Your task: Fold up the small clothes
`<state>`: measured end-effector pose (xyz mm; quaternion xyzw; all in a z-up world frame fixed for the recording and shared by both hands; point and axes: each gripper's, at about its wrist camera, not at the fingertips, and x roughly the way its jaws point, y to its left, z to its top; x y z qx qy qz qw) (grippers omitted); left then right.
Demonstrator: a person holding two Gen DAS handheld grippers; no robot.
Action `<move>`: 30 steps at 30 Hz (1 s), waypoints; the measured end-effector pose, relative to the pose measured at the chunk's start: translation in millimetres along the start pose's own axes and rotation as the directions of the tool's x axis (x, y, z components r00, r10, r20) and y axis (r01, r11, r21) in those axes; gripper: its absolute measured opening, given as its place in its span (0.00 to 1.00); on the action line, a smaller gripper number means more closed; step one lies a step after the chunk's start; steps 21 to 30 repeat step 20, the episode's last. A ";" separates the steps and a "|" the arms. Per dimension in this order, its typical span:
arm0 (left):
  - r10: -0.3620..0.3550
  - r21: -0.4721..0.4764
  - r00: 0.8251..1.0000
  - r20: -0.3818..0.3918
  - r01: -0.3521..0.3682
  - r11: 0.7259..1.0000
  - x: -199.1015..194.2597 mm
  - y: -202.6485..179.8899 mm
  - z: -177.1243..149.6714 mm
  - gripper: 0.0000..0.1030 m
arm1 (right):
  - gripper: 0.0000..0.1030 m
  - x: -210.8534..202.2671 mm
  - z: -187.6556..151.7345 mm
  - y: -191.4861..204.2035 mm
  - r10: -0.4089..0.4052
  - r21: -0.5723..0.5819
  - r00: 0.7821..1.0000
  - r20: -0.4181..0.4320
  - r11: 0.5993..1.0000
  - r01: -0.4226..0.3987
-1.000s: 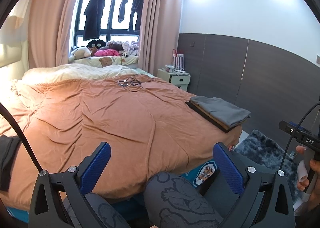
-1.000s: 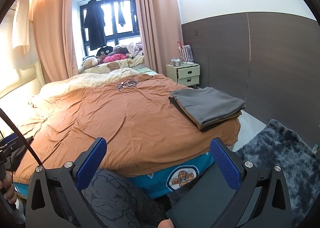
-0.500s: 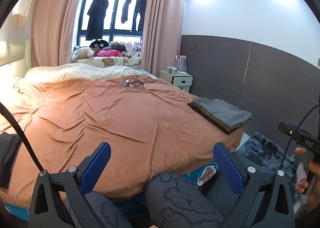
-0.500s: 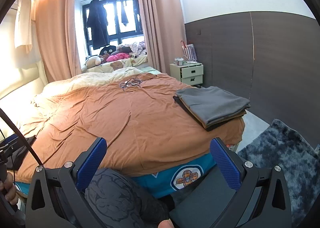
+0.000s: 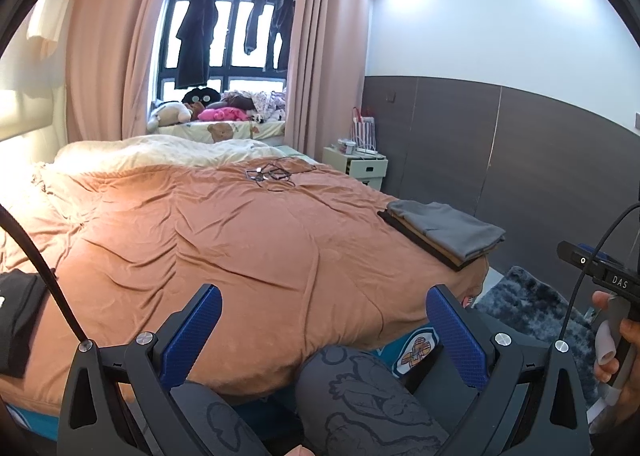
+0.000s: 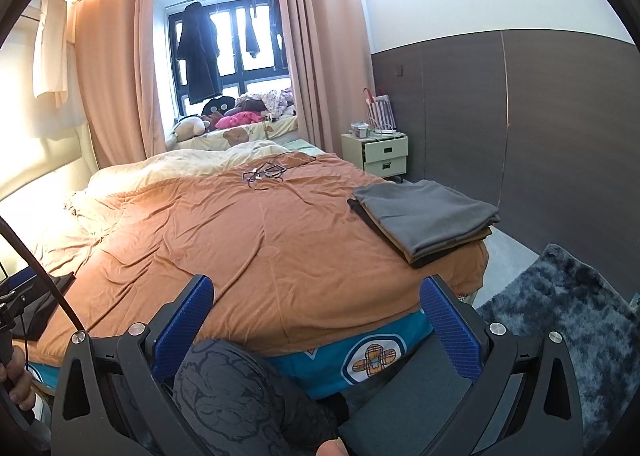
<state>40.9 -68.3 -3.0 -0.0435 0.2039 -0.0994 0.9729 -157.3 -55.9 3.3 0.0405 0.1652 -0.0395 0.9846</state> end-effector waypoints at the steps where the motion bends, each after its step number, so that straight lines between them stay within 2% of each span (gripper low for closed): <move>1: 0.000 0.000 1.000 0.000 0.000 1.000 0.1 0.0 0.0 1.00 | 1.00 -0.5 -0.1 0.1 0.000 -0.001 1.000 0.002 1.000 0.000; 30: 0.012 -0.004 1.000 0.014 -0.012 1.000 -17.7 -1.8 -1.8 1.00 | 1.00 -5.5 -3.5 1.4 0.007 -0.010 1.000 0.002 1.000 -0.007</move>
